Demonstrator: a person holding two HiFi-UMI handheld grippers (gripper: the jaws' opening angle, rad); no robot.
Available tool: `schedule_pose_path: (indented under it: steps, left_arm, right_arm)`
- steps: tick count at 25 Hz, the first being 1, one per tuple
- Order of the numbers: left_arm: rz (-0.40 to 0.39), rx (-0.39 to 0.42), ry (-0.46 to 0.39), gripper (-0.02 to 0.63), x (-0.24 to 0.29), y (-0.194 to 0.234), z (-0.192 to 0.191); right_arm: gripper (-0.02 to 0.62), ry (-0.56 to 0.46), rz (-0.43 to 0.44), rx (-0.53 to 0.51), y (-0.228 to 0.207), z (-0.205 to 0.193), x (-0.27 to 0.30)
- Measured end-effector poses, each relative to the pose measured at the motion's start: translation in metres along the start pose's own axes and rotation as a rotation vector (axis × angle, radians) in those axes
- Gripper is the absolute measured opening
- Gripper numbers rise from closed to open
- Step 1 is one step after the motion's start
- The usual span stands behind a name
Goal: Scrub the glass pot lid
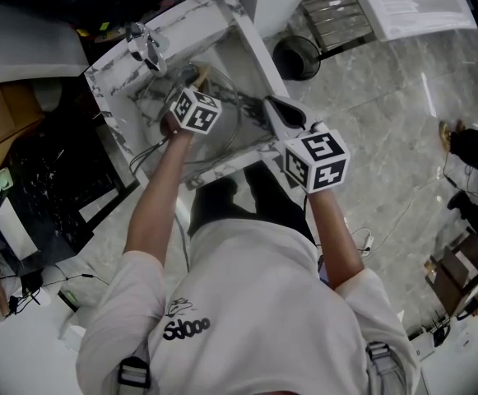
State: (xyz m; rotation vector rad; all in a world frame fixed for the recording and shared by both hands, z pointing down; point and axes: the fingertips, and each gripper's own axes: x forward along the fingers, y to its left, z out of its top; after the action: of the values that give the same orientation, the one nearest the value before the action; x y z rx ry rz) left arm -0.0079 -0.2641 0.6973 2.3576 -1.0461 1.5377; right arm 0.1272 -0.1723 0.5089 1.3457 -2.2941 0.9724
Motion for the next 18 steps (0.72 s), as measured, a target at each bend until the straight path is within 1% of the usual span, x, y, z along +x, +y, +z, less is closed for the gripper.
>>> schedule_pose_path:
  steps: [5,10,14,18]
  left_arm:
    - [-0.022,0.052,0.030,0.058,0.006,-0.011,0.003]
    - [-0.097,0.098,0.044,0.057,0.006,-0.030,0.004]
    - [-0.180,0.132,0.034,0.057,0.004,-0.040,0.007]
    - [-0.281,0.221,0.029,0.057,-0.001,-0.056,0.004]
  right_arm:
    - [0.003,-0.011,0.008,0.010,0.000,0.003,-0.011]
    - [0.003,-0.029,-0.008,0.027,0.005,0.005,-0.025]
    - [0.003,-0.054,-0.046,0.042,0.008,0.007,-0.032]
    - [0.003,-0.083,-0.096,0.062,0.018,0.009,-0.038]
